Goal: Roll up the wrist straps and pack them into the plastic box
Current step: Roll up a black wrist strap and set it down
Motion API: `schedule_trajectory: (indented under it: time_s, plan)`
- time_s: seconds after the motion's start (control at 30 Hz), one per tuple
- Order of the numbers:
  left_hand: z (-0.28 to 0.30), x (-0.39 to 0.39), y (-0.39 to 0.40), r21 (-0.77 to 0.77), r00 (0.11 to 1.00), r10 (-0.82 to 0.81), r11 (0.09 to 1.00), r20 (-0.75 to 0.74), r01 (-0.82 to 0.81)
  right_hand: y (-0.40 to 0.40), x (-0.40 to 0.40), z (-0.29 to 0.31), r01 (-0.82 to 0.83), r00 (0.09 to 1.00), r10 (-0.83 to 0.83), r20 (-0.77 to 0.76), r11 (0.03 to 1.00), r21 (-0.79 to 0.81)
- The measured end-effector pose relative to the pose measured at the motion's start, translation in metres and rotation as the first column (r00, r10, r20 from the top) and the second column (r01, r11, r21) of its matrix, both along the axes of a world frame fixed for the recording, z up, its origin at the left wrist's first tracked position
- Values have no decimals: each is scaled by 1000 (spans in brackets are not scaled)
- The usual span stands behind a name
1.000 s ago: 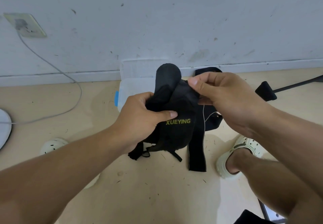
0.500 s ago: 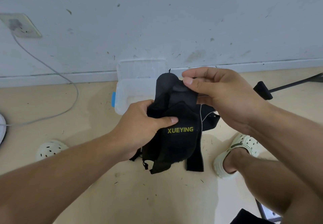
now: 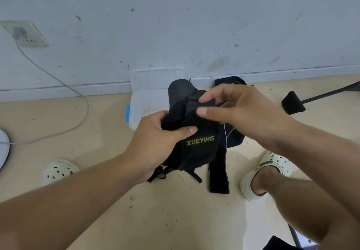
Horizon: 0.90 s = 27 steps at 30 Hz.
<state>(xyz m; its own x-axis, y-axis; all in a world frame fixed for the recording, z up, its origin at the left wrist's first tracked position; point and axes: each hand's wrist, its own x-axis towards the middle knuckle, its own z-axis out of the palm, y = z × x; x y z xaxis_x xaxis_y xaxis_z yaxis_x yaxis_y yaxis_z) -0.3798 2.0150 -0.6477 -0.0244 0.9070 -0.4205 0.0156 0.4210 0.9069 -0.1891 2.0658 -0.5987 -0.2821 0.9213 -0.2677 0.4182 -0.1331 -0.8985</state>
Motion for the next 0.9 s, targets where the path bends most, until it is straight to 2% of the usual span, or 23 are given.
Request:
schedule_trajectory:
  time_s: [0.13, 0.3, 0.37, 0.57, 0.63, 0.77, 0.9]
  plan:
    - [1, -1, 1, -8, 1000, 4, 1000, 17, -4, -3, 0, -1, -120, 976, 94, 197, 986, 120]
    - [9, 3, 3, -65, 995, 19, 998, 101, -13, 2, 2, -2, -63, 965, 10, 264, 979, 195]
    - [8, 4, 4, -66, 996, 46, 997, 75, -41, 2, 2, -1, -62, 961, 7, 277, 979, 193]
    - [2, -6, 12, -81, 943, 331, 941, 27, -328, 2, 2, 1, -91, 938, 32, 344, 983, 158]
    - [5, -11, 16, -41, 931, 365, 930, -7, -365, 4, 3, 0, -96, 934, 48, 355, 988, 119]
    - [15, -12, 15, 145, 946, 310, 945, -95, -295, 10, 8, -3, -85, 930, 35, 365, 989, 122]
    - [24, -8, 9, 266, 972, 144, 960, -186, -91, 13, 11, -5, -59, 944, 20, 330, 992, 107]
